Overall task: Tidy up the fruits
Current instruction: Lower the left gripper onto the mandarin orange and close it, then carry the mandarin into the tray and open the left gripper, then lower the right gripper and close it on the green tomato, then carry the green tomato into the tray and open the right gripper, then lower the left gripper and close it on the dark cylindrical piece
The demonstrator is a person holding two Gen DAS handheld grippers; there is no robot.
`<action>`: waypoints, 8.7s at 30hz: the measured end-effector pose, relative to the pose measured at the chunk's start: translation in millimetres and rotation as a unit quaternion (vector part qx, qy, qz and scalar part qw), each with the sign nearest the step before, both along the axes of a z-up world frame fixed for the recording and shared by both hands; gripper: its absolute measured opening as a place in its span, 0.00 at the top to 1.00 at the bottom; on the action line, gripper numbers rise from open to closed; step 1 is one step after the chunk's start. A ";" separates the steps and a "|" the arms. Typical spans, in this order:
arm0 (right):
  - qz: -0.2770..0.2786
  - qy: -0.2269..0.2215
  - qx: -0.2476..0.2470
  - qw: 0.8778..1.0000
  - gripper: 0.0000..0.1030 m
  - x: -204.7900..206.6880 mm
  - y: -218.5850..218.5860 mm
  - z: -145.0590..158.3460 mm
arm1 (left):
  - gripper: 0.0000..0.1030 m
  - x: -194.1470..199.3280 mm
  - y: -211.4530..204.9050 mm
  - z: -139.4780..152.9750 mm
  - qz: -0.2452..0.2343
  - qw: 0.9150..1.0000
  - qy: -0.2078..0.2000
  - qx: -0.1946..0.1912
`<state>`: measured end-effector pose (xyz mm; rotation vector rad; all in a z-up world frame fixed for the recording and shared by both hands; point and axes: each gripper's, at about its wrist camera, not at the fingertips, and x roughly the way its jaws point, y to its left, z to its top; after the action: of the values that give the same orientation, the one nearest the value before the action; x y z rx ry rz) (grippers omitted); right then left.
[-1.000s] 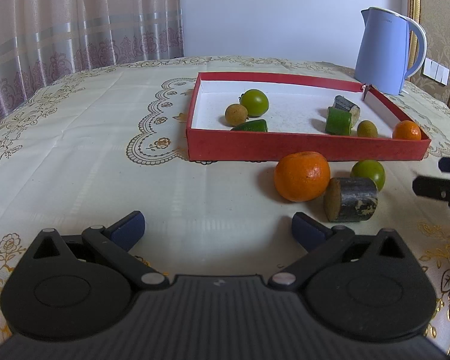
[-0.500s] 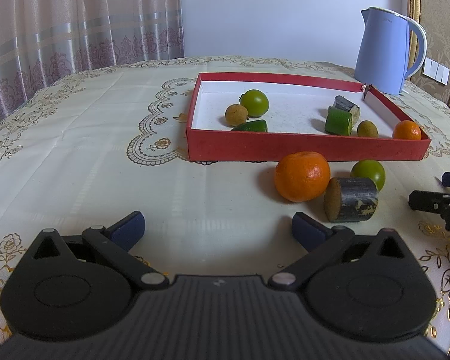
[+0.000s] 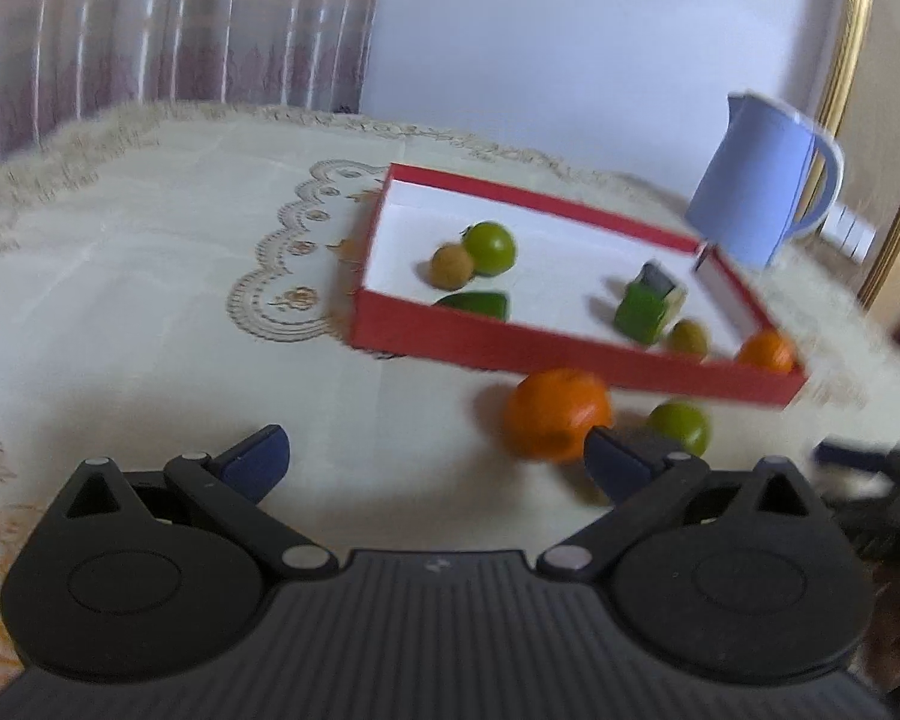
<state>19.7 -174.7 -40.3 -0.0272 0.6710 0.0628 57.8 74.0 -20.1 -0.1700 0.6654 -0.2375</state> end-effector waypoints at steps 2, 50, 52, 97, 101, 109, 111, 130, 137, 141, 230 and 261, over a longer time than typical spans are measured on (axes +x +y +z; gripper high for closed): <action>0.000 0.000 0.000 1.000 0.01 0.0 0.0 0.0 | 0.00 5.2 -2.8 4.2 -0.002 1.000 0.003 -0.010; 0.001 0.000 0.001 1.000 0.01 -0.1 -0.2 0.0 | 0.60 14.1 -53.1 24.8 -0.024 0.999 -0.010 0.031; 0.001 0.000 0.001 1.000 0.01 -0.1 -0.2 0.0 | 0.60 15.2 -53.8 33.7 -0.023 0.999 -0.027 0.040; 0.001 0.000 0.001 1.000 0.01 -0.4 -0.1 -0.1 | 0.11 -11.3 -21.4 17.9 0.007 0.988 -0.106 0.115; 0.001 0.000 0.001 1.000 0.01 -0.4 -0.1 -0.1 | 0.11 -19.6 -24.7 1.4 0.008 0.988 -0.088 0.126; 0.003 -0.001 0.000 1.000 0.01 -0.2 0.1 0.0 | 0.05 -15.9 -18.4 -16.5 0.014 0.991 -0.042 0.128; 0.006 -0.004 -0.010 1.000 0.01 -0.7 3.7 0.3 | 0.03 -14.7 -15.5 -16.5 0.015 0.992 -0.040 0.120; 0.069 -0.034 -0.020 0.997 0.06 19.9 59.9 11.4 | 0.00 -7.6 -14.7 -19.9 0.020 0.992 -0.018 0.122; 0.090 -0.025 -0.010 0.996 0.18 27.7 66.8 8.3 | 0.00 -7.7 -14.4 -19.7 0.020 0.992 -0.018 0.121; 0.100 -0.024 -0.003 0.995 0.35 31.0 69.8 8.3 | 0.00 -7.6 -14.3 -19.6 0.020 0.992 -0.018 0.120; -0.002 -0.010 0.009 1.000 0.11 -1.9 1.2 -0.3 | 0.00 -7.8 -13.7 -18.2 0.020 0.993 -0.016 0.119; 0.000 -0.001 0.000 1.000 0.00 1.0 4.4 -1.9 | 0.18 -5.3 -73.9 -5.1 0.007 0.997 0.004 0.076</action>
<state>20.7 -170.3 -42.2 -0.0275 0.6685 0.0629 52.5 0.2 -25.2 -0.0295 0.6874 -0.1719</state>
